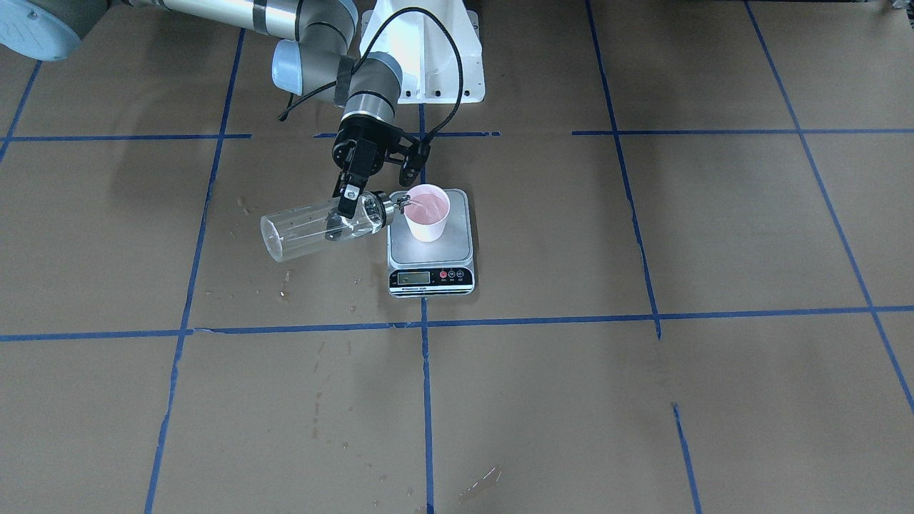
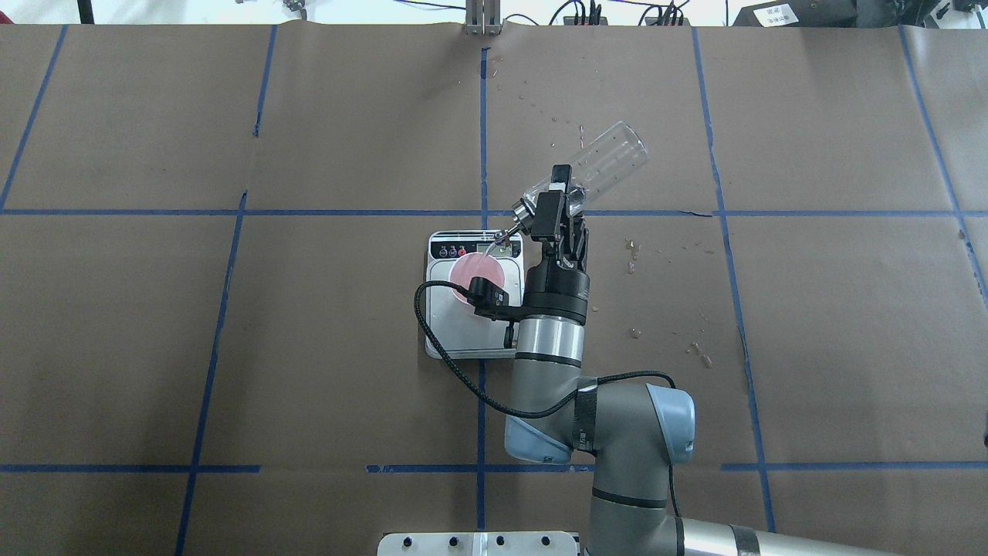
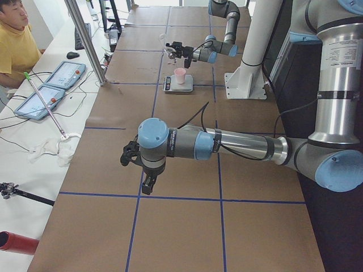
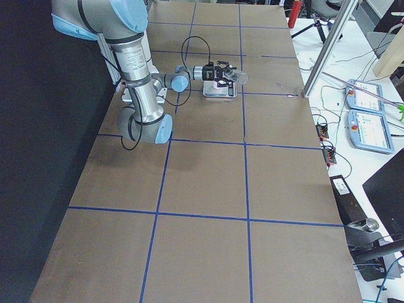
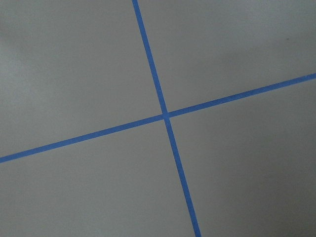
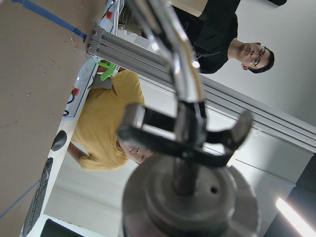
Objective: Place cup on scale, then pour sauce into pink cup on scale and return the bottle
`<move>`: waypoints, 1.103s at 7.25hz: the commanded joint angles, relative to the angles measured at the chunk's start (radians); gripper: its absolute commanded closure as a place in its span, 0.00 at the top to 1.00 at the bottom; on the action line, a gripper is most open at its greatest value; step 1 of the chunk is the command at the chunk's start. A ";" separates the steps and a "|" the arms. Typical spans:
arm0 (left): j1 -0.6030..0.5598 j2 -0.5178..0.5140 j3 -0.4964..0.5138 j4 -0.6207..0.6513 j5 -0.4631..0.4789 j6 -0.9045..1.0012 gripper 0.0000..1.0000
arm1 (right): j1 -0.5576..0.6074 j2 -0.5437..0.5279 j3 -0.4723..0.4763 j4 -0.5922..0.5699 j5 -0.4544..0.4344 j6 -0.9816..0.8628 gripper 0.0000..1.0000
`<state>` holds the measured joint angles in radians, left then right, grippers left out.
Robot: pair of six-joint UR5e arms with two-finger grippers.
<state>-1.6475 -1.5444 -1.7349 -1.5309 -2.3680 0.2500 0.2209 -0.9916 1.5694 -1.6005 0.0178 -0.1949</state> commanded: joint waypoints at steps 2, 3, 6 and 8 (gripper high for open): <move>0.000 0.001 0.000 0.000 0.000 0.000 1.00 | -0.005 -0.001 0.001 0.001 -0.045 -0.035 0.00; 0.000 0.001 0.000 0.000 0.000 0.000 1.00 | -0.008 -0.001 0.001 0.002 -0.050 -0.035 0.00; 0.000 0.001 0.000 0.000 0.001 0.000 1.00 | -0.012 -0.002 0.000 0.002 -0.064 -0.035 0.00; 0.000 0.001 0.000 0.000 0.000 0.000 1.00 | -0.014 -0.002 0.000 0.004 -0.064 -0.035 0.00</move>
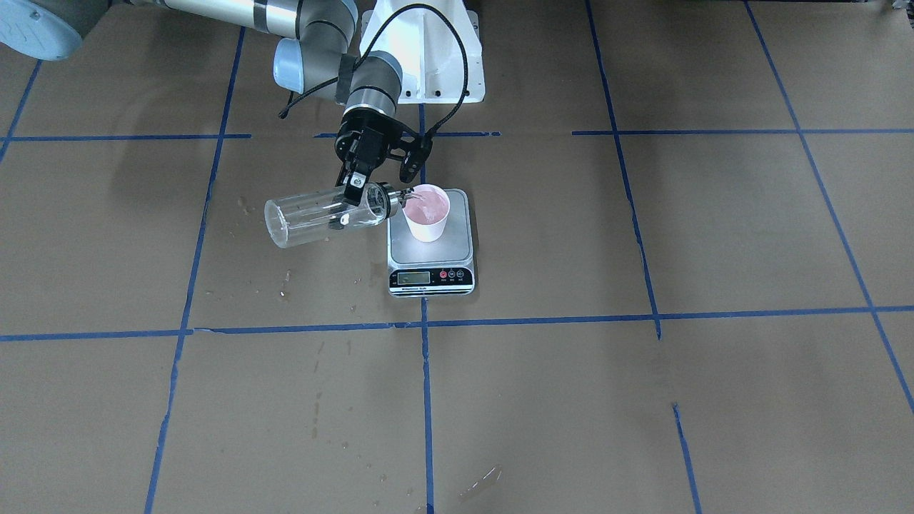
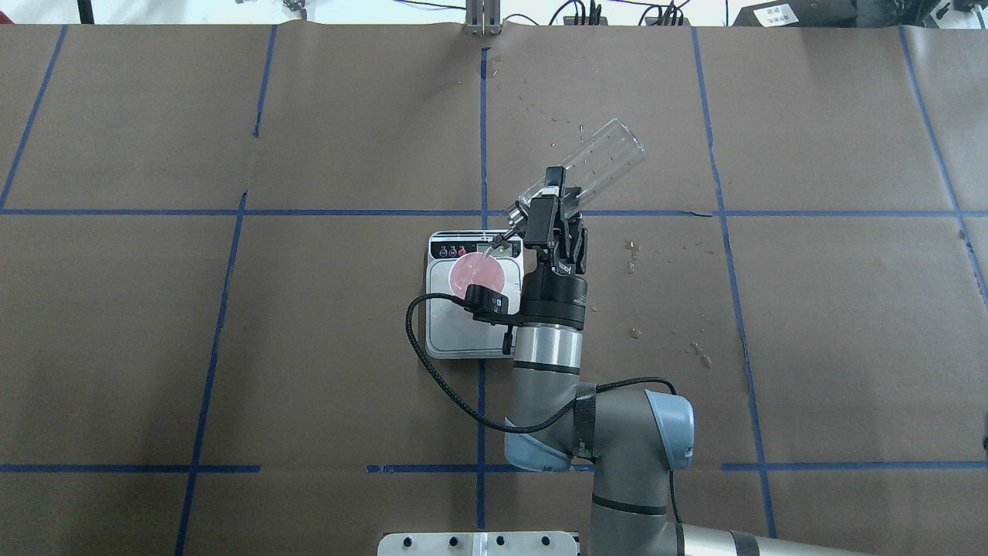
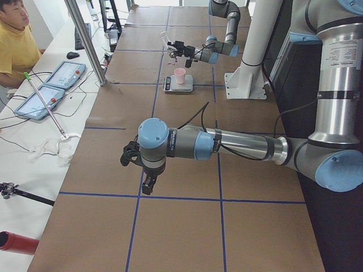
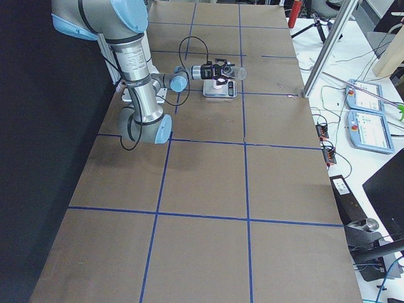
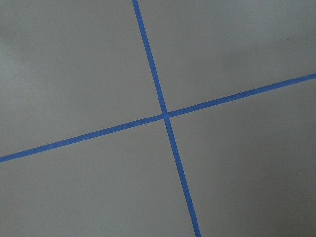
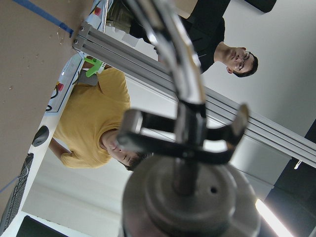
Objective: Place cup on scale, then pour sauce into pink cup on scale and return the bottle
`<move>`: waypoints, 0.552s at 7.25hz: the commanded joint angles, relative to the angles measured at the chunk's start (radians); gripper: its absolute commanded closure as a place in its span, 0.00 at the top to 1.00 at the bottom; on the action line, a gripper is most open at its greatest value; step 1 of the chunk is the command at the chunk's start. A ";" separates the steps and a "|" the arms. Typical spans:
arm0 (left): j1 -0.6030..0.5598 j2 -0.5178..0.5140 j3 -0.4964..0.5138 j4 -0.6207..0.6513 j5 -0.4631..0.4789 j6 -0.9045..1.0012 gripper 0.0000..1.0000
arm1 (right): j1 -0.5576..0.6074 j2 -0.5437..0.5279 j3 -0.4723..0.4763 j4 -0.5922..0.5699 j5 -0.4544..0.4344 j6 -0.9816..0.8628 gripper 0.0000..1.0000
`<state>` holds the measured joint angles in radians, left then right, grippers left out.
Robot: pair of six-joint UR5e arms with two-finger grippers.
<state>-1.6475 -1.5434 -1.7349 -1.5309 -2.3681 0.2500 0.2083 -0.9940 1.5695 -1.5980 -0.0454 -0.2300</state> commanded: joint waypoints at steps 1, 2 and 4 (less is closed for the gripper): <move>0.000 0.000 0.000 0.000 0.000 0.000 1.00 | -0.001 -0.002 0.000 0.004 -0.001 0.000 0.00; 0.000 0.000 0.000 0.000 0.000 0.000 1.00 | -0.001 -0.002 0.000 0.006 -0.001 0.000 0.00; 0.000 0.000 0.000 0.000 0.000 0.000 1.00 | -0.001 -0.005 0.000 0.009 0.001 0.000 0.00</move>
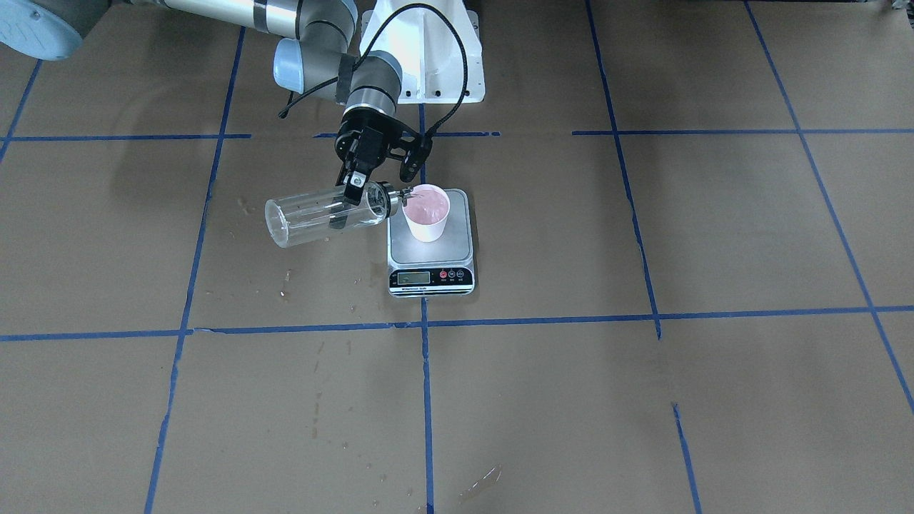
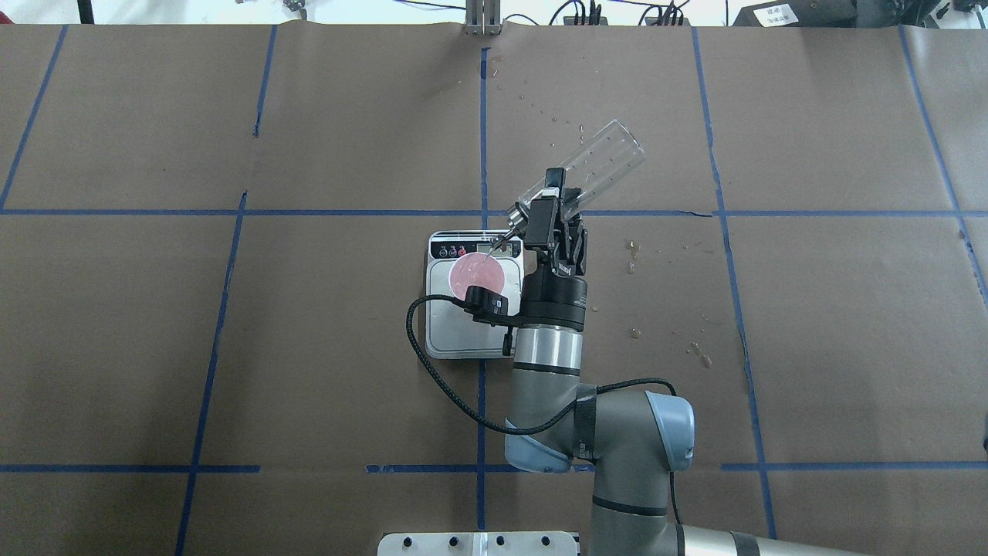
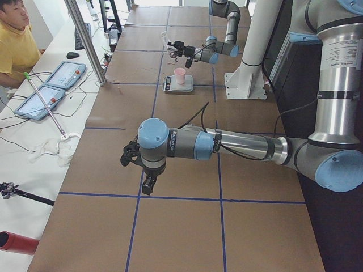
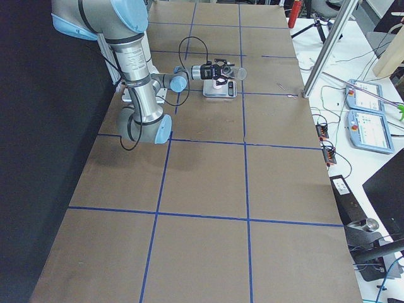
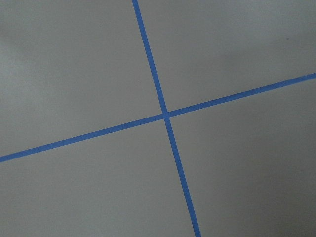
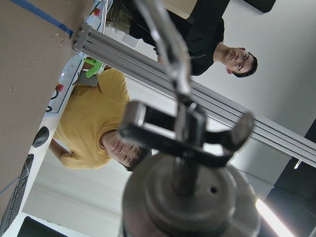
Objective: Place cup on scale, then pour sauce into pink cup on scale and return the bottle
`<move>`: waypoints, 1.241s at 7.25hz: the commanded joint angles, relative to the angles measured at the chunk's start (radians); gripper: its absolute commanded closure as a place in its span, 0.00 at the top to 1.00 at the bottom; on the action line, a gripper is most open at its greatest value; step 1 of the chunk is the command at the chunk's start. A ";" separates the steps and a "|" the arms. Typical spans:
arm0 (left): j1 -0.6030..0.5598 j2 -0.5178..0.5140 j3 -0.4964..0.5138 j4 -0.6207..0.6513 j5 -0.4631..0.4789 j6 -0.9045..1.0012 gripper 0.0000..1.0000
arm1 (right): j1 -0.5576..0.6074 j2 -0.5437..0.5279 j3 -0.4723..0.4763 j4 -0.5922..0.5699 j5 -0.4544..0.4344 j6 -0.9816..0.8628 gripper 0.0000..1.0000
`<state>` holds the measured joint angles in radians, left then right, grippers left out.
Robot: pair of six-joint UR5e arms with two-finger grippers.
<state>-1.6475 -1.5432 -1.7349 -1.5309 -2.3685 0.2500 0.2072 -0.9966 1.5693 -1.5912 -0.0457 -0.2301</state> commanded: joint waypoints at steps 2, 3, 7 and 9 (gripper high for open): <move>0.000 0.000 -0.002 0.000 0.000 0.000 1.00 | -0.003 -0.017 0.002 0.066 0.019 0.015 0.00; 0.000 0.000 -0.002 0.000 0.000 0.000 1.00 | -0.008 -0.031 0.002 0.182 0.080 0.015 0.00; 0.000 0.000 -0.003 -0.002 0.000 0.000 1.00 | -0.023 -0.054 -0.002 0.698 0.243 0.037 0.00; 0.000 0.000 -0.003 0.000 0.000 0.000 1.00 | -0.023 -0.059 0.009 0.760 0.317 0.314 0.00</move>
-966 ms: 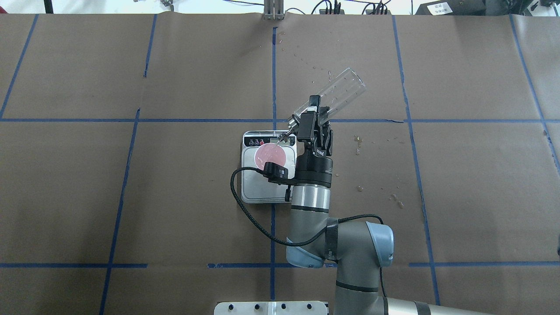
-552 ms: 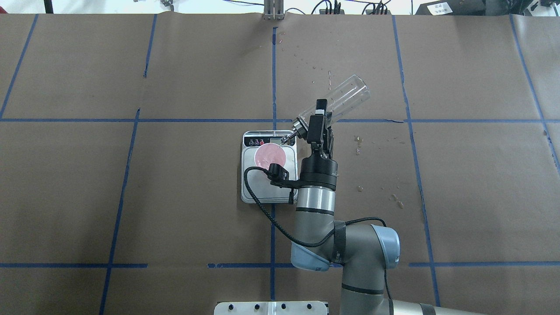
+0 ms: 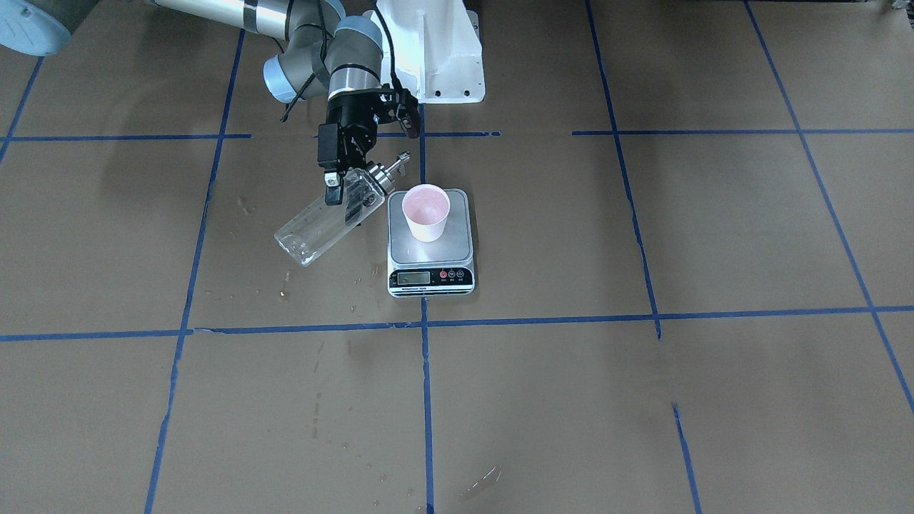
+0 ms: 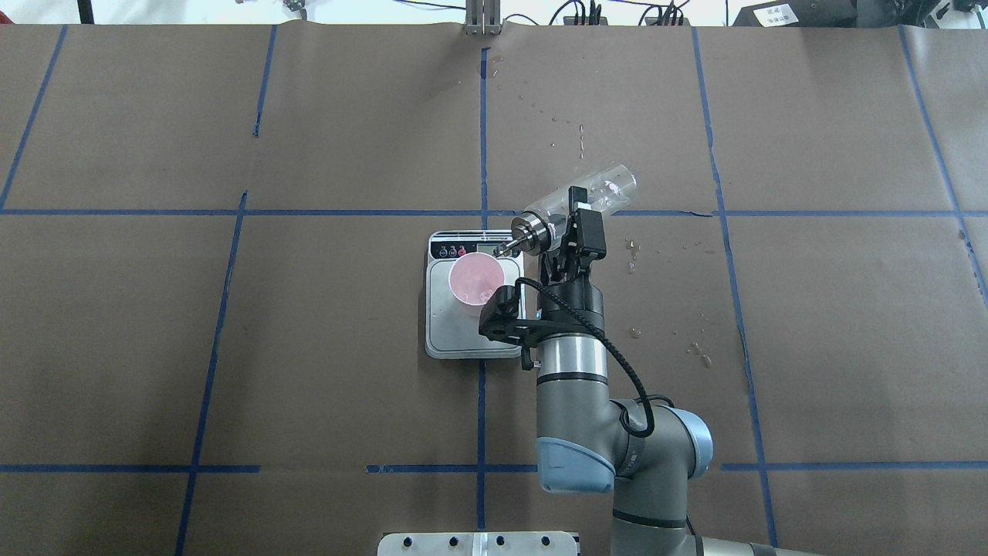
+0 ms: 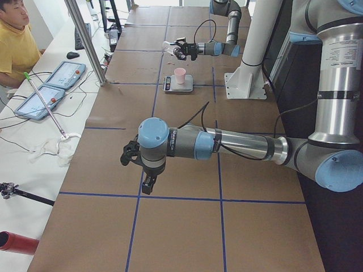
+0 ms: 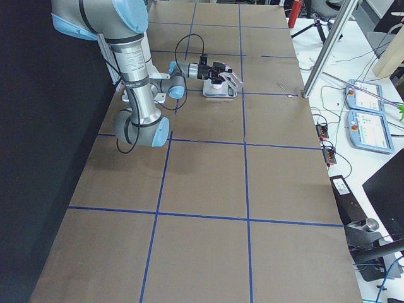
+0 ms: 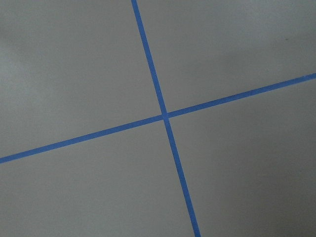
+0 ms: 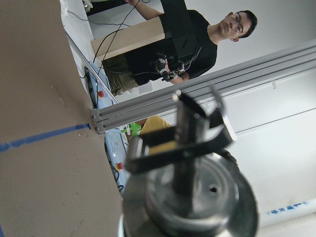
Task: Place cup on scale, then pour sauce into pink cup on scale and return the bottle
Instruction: 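Tilt the bottle upright with the right gripper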
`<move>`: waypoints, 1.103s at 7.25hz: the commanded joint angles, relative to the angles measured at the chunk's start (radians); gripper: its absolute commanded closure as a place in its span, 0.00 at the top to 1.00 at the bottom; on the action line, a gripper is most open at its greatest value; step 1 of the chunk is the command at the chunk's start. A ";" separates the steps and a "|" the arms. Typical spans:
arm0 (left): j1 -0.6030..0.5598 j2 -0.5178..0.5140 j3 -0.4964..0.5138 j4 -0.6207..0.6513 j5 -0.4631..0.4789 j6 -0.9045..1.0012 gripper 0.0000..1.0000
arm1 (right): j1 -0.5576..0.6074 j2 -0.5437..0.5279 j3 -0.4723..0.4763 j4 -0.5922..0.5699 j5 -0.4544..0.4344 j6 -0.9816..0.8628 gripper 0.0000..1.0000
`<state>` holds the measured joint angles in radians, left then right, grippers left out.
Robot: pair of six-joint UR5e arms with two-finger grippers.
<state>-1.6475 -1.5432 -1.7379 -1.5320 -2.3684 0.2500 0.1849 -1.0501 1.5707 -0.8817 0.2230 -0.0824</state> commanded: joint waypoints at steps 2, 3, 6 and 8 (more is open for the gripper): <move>0.000 0.000 0.000 0.001 0.000 0.002 1.00 | 0.002 -0.007 0.029 0.085 0.131 0.425 0.00; 0.000 0.000 0.000 0.001 0.000 0.002 1.00 | 0.002 -0.008 0.046 0.087 0.162 0.470 0.00; 0.000 0.000 0.000 0.001 0.000 0.002 1.00 | 0.005 -0.153 0.165 0.087 0.318 0.641 0.00; 0.000 0.000 0.000 0.001 0.000 0.002 1.00 | 0.010 -0.204 0.184 0.087 0.404 0.729 0.00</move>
<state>-1.6475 -1.5432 -1.7380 -1.5309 -2.3685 0.2516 0.1915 -1.2204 1.7377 -0.7947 0.5675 0.5834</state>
